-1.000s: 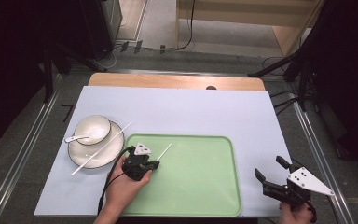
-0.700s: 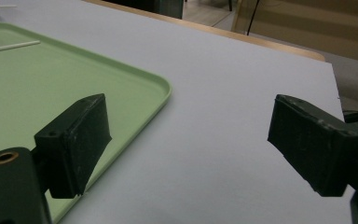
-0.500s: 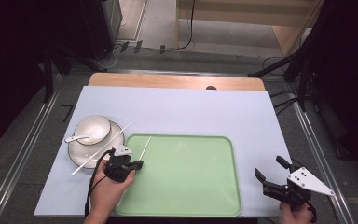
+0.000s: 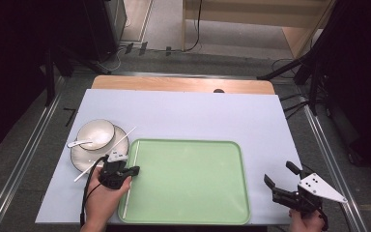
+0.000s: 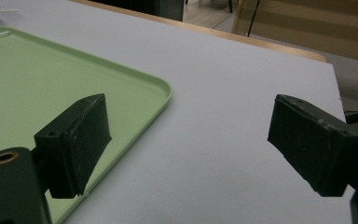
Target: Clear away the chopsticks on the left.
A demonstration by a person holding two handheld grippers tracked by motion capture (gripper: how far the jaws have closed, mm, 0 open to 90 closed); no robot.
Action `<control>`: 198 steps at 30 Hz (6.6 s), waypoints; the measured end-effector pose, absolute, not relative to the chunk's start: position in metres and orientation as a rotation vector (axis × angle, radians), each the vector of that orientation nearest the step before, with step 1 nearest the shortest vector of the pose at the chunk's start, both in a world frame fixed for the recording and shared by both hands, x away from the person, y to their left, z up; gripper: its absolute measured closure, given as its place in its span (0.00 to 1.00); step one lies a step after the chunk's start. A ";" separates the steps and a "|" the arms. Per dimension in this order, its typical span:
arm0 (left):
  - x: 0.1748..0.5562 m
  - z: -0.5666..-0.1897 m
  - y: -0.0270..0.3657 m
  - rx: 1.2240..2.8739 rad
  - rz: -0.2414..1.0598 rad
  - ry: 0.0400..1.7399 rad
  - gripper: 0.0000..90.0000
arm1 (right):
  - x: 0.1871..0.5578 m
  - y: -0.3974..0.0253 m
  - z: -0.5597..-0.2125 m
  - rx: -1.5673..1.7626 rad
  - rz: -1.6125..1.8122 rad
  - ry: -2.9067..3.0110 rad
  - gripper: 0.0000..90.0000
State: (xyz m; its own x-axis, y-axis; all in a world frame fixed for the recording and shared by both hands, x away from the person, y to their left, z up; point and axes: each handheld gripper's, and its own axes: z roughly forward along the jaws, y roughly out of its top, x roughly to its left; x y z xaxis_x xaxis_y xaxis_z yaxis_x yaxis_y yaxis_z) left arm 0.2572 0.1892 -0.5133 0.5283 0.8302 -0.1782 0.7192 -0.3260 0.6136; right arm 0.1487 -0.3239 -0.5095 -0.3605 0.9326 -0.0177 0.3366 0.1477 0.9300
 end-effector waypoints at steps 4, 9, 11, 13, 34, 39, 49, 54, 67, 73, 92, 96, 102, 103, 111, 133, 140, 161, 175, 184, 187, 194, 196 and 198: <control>0.257 -0.514 0.190 2.117 0.217 1.244 1.00 | 0.149 -0.324 -0.510 1.216 1.207 1.796 0.14; 0.257 -0.515 0.191 2.102 0.179 1.234 0.98 | 0.150 -0.323 -0.510 1.211 1.208 1.800 0.14; 0.257 -0.515 0.191 2.097 0.177 1.240 0.97 | 0.150 -0.322 -0.510 1.212 1.207 1.802 0.14; 0.257 -0.515 0.191 2.096 0.176 1.239 0.97 | 0.150 -0.322 -0.510 1.213 1.208 1.802 0.14; 0.248 -0.475 0.243 1.980 0.281 1.191 0.78 | 0.149 -0.324 -0.509 1.214 1.207 1.802 0.14; 0.247 -0.467 0.271 1.979 0.356 1.217 0.73 | 0.150 -0.323 -0.509 1.209 1.204 1.805 0.14; 0.251 -0.470 0.294 2.003 0.444 1.282 0.73 | 0.150 -0.322 -0.510 1.208 1.205 1.807 0.14; 0.261 -0.483 0.287 2.062 0.483 1.274 0.75 | 0.151 -0.321 -0.510 1.206 1.204 1.814 0.14; 0.275 -0.496 0.281 2.119 0.485 1.279 0.79 | 0.151 -0.321 -0.511 1.210 1.206 1.822 0.14; 0.276 -0.495 0.279 2.152 0.423 1.261 0.92 | 0.152 -0.320 -0.512 1.209 1.202 1.826 0.14; 0.244 -0.475 0.237 2.106 0.373 1.164 0.95 | 0.151 -0.323 -0.512 1.221 1.211 1.821 0.14; 0.232 -0.480 0.214 2.110 0.312 1.144 0.95 | 0.151 -0.323 -0.512 1.220 1.212 1.822 0.14; 0.223 -0.490 0.189 2.121 0.233 1.129 0.95 | 0.152 -0.324 -0.512 1.222 1.213 1.821 0.14; 0.221 -0.493 0.182 2.116 0.205 1.137 0.95 | 0.152 -0.324 -0.512 1.221 1.215 1.822 0.14; 0.215 -0.508 0.162 2.140 0.166 1.149 0.95 | 0.153 -0.323 -0.512 1.218 1.216 1.823 0.14; 0.225 -0.508 0.157 2.122 0.089 1.141 0.79 | 0.154 -0.322 -0.513 1.225 1.215 1.823 0.14; 0.244 -0.504 0.139 2.131 0.082 1.058 0.96 | 0.154 -0.323 -0.513 1.228 1.214 1.825 0.14; 0.276 -0.521 0.118 2.154 0.174 1.079 1.00 | 0.153 -0.324 -0.513 1.226 1.209 1.831 0.14; 0.288 -0.520 0.152 2.061 0.259 1.245 1.00 | 0.153 -0.323 -0.514 1.224 1.209 1.834 0.14; 0.292 -0.520 0.158 2.022 0.276 1.302 1.00 | 0.154 -0.322 -0.514 1.227 1.210 1.836 0.14; 0.292 -0.520 0.160 2.010 0.283 1.319 1.00 | 0.153 -0.323 -0.514 1.226 1.210 1.836 0.14; 0.291 -0.519 0.161 2.024 0.274 1.291 0.96 | 0.154 -0.323 -0.514 1.226 1.211 1.836 0.14; 0.290 -0.518 0.162 2.010 0.265 1.270 0.90 | 0.154 -0.323 -0.514 1.222 1.211 1.836 0.14; 0.289 -0.517 0.164 1.994 0.250 1.243 0.75 | 0.154 -0.323 -0.514 1.224 1.211 1.836 0.14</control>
State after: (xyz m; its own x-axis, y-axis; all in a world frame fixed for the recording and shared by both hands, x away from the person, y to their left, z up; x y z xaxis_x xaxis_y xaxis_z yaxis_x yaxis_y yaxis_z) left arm 0.2894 0.1640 -0.5168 0.5072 0.8341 -0.2168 0.6856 -0.2381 0.6880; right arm 0.1536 -0.3234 -0.5140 -0.3828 0.9238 -0.0027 0.3608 0.1522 0.9201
